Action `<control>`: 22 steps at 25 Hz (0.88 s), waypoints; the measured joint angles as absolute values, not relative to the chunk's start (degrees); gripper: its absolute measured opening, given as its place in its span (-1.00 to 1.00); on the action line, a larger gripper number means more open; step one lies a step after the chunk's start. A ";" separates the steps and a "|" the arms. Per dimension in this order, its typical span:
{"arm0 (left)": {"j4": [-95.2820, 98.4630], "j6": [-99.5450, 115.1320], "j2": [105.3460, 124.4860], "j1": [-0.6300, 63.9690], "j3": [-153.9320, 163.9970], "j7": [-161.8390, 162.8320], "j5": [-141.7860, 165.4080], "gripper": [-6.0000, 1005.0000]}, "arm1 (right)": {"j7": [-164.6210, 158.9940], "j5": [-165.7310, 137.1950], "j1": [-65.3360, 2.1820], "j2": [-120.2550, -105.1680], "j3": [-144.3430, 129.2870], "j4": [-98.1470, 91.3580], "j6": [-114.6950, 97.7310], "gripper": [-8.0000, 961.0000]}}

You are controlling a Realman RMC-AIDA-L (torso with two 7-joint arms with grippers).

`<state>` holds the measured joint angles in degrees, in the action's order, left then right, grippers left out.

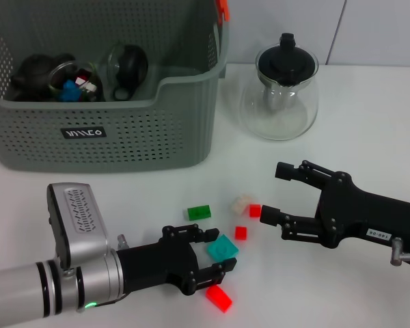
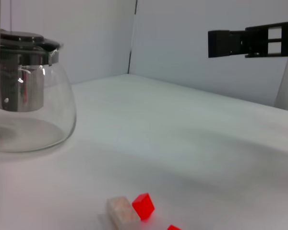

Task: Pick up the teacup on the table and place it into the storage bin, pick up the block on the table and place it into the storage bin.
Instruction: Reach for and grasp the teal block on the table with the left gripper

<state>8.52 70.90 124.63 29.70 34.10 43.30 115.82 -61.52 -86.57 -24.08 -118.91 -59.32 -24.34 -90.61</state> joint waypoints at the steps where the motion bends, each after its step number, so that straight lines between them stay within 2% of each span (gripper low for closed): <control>1: 8.52 70.72 124.63 29.70 34.10 43.06 115.85 0.19 | -61.52 -86.57 -24.08 -118.92 -59.33 -24.34 -90.61 0.96; 22: 7.46 69.38 124.81 28.64 33.30 32.35 112.95 0.18 | -61.52 -86.59 -23.99 -118.92 -58.44 -24.34 -90.76 0.96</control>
